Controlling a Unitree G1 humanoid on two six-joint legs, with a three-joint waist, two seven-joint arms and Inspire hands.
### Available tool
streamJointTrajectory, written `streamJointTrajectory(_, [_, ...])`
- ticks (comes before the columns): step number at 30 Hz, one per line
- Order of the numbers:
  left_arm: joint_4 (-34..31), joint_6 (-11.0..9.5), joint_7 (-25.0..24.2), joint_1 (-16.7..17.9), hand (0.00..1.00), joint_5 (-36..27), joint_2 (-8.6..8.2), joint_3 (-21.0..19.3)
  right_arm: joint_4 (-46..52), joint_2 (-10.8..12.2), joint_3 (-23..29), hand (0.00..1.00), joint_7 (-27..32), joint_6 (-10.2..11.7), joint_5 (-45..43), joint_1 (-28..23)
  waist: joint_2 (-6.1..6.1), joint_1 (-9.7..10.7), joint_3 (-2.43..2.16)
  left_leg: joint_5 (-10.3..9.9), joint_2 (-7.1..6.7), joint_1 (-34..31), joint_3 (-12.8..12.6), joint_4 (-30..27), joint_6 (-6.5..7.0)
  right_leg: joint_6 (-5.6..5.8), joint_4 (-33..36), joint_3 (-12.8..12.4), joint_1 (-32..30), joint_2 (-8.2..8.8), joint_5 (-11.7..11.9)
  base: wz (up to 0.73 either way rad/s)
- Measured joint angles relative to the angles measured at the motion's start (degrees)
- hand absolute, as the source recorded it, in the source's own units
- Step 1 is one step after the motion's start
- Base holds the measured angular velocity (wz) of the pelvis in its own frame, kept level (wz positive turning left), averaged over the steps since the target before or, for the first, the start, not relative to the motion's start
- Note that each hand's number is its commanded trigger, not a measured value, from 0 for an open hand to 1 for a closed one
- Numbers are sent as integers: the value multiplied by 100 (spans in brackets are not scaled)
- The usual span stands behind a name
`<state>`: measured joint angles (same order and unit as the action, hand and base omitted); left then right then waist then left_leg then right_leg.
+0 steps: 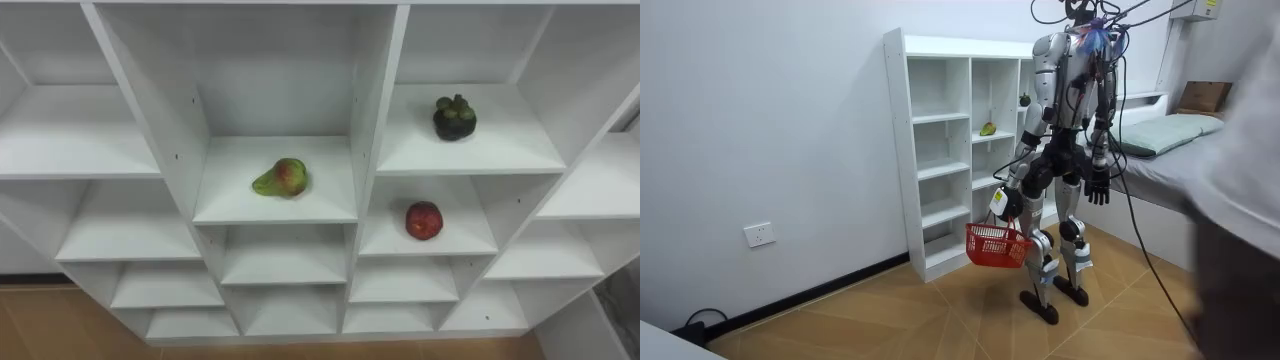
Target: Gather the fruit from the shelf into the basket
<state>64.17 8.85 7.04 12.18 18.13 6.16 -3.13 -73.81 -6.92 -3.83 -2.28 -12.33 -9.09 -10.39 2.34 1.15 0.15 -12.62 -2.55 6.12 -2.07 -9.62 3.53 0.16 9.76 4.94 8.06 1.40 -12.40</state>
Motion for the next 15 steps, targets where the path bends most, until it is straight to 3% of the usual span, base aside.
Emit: streamJointTrajectory(15, [0, 71, 3, -11, 100, -1, 3, 63, 10, 0, 1, 0, -35, -92, 41, -21, -30, 20, -17, 1, 0, 10, -1, -11, 1, 0, 5, 23, 27, 0, 0, 0])
